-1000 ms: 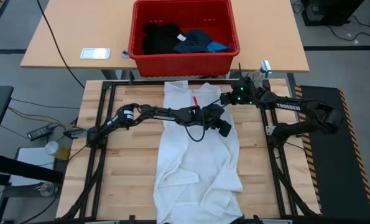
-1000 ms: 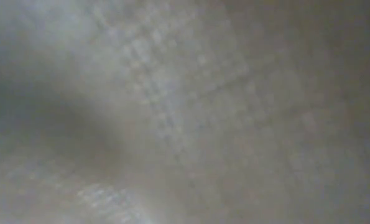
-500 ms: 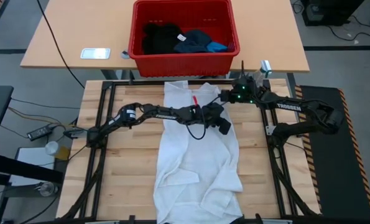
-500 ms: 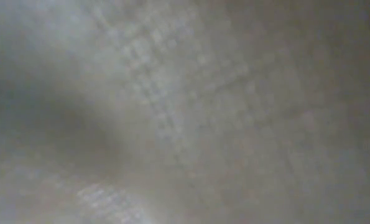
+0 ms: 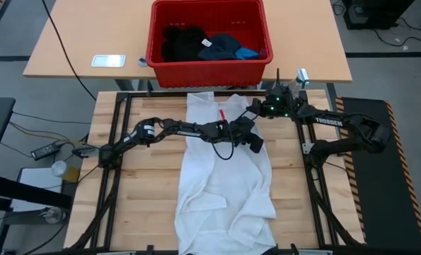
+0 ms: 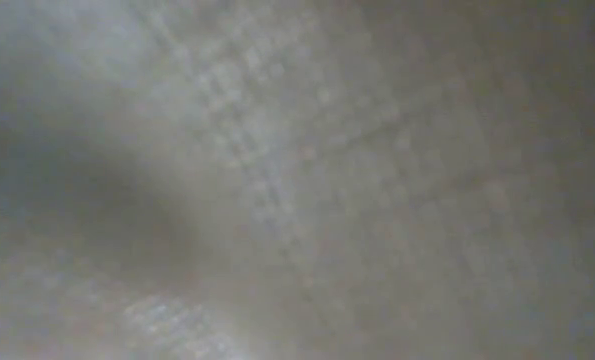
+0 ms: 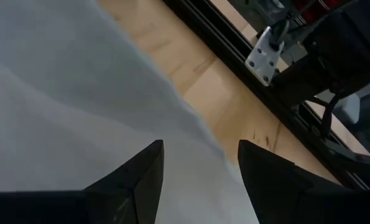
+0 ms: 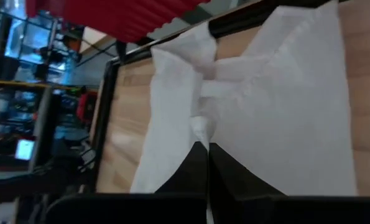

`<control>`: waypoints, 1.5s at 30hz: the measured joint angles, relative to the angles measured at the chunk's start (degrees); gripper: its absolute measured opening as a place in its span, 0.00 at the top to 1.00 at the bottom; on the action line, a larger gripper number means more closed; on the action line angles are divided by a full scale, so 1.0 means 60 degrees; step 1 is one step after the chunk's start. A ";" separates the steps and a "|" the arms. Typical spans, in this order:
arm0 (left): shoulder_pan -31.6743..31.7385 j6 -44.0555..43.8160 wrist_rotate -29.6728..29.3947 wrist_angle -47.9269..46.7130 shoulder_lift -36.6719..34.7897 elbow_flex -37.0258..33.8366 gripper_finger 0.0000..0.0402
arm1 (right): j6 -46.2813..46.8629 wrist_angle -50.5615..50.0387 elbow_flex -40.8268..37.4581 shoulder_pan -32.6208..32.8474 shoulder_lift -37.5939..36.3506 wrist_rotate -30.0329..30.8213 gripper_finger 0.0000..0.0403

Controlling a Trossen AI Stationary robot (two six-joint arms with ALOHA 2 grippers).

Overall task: Fold Laundry from Bin
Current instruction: Fold the white polo shirt

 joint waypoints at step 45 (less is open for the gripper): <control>0.0668 0.3338 0.0923 -0.5792 -0.1907 -0.0013 1.00 | -0.0968 0.0739 -0.0004 0.0187 0.0044 -0.0006 0.99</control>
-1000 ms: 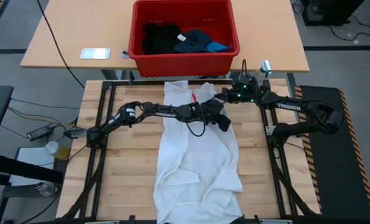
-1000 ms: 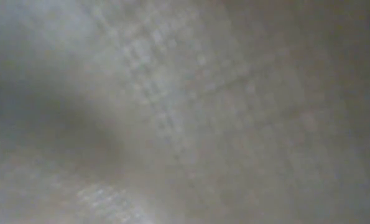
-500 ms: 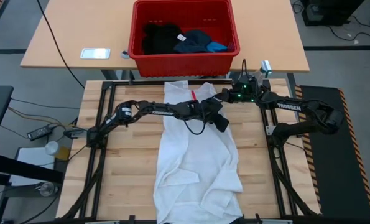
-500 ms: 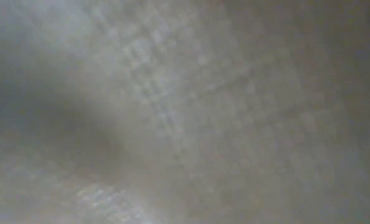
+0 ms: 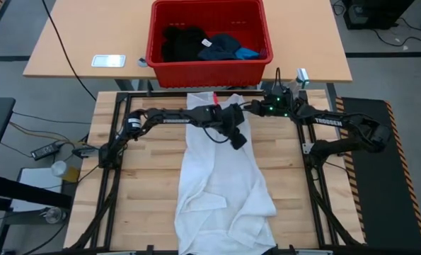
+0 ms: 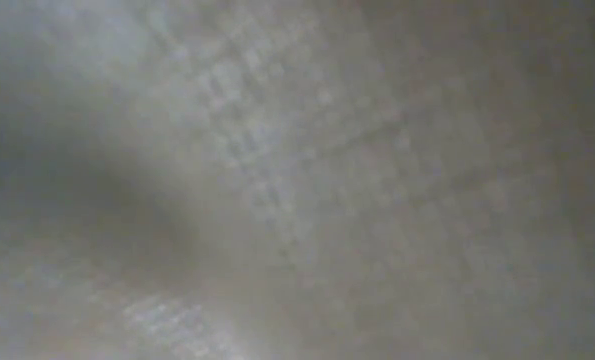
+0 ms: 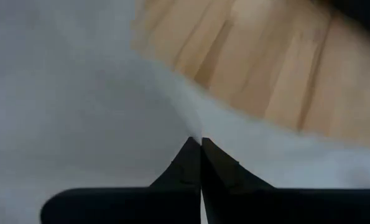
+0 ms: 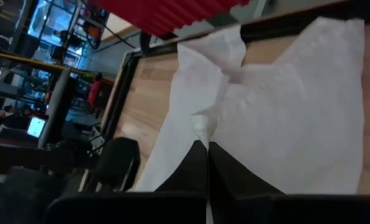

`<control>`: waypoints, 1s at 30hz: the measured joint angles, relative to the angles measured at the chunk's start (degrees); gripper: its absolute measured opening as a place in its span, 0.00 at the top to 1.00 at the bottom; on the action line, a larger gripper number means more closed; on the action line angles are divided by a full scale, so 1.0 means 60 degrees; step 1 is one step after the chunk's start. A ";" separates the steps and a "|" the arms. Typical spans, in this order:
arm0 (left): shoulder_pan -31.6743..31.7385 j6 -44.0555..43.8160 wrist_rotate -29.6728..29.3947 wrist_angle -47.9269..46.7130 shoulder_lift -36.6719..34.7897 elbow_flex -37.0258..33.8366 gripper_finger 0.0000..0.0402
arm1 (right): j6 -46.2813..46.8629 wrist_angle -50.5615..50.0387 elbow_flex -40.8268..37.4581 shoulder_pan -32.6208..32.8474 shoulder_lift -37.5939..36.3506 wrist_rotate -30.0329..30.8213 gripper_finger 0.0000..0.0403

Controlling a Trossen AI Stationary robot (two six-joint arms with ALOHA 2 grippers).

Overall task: Fold Laundry from Bin
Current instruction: Fold the white polo shirt

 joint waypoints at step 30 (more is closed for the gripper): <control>0.1084 0.0612 0.0077 0.2634 -0.1346 -0.4501 1.00 | -0.1843 0.2481 0.1874 0.0494 0.4980 0.2601 0.99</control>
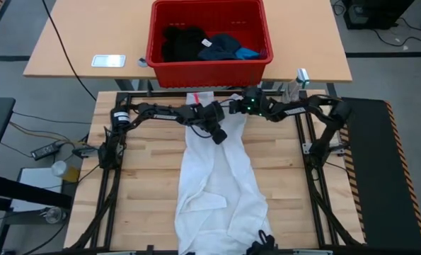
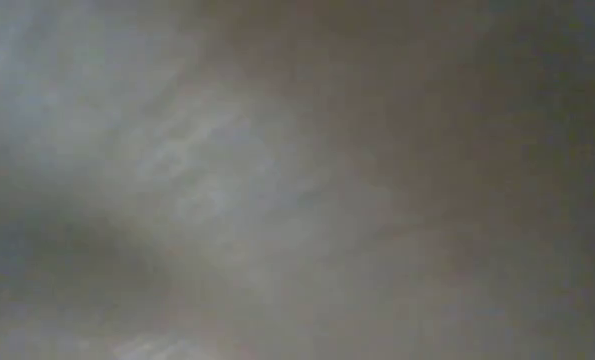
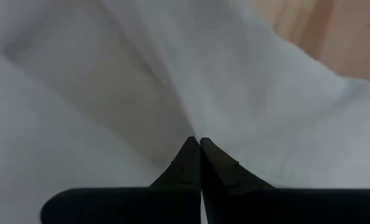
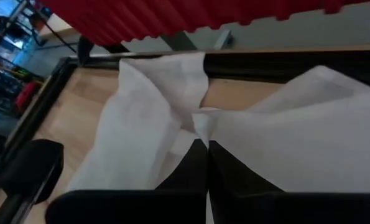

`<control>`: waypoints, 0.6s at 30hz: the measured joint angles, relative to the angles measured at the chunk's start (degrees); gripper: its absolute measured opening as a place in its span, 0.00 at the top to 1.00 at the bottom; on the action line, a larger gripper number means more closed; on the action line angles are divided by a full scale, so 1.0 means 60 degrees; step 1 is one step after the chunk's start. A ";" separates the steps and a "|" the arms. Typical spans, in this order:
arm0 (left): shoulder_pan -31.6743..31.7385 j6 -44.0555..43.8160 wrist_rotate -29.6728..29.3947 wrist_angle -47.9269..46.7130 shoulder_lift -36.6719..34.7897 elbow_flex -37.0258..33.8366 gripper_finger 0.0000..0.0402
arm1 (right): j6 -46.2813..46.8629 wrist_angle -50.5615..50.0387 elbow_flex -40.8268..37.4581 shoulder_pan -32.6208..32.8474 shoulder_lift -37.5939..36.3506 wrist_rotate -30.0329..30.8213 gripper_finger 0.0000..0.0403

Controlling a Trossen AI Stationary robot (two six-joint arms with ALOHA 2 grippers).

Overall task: Fold Laundry from Bin
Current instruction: Fold the white polo shirt

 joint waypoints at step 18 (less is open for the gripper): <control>-0.0055 0.0377 0.0235 -0.0051 -0.0466 -0.0215 0.60 | -0.1029 -0.1552 0.0650 -0.0221 -0.0076 -0.1600 0.30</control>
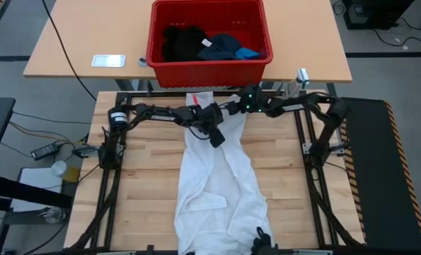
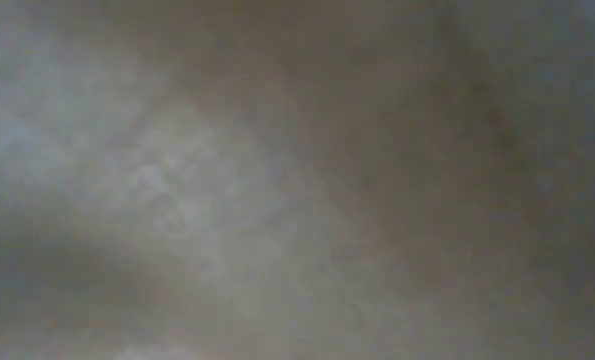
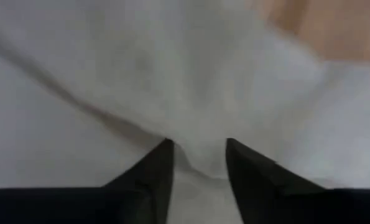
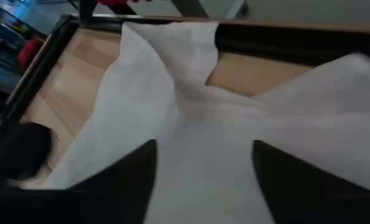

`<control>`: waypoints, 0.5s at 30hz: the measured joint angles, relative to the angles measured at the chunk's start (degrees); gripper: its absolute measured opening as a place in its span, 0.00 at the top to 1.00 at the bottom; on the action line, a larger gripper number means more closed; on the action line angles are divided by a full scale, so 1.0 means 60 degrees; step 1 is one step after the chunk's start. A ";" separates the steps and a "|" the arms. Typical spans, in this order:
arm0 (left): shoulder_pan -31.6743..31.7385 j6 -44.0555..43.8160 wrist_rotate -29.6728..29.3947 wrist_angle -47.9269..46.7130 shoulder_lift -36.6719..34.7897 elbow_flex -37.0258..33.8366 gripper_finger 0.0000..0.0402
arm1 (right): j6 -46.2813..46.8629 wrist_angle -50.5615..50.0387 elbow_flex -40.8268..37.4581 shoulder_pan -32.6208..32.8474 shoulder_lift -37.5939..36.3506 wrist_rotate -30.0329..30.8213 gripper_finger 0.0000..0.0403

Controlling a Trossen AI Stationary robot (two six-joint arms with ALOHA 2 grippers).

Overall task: Fold Laundry from Bin
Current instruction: Fold the white polo shirt

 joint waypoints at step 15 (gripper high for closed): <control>-0.2581 0.1367 -0.1391 0.1084 -0.3675 -0.2485 0.53 | -0.1449 -0.5627 -0.0348 0.2895 -0.5690 0.1506 0.14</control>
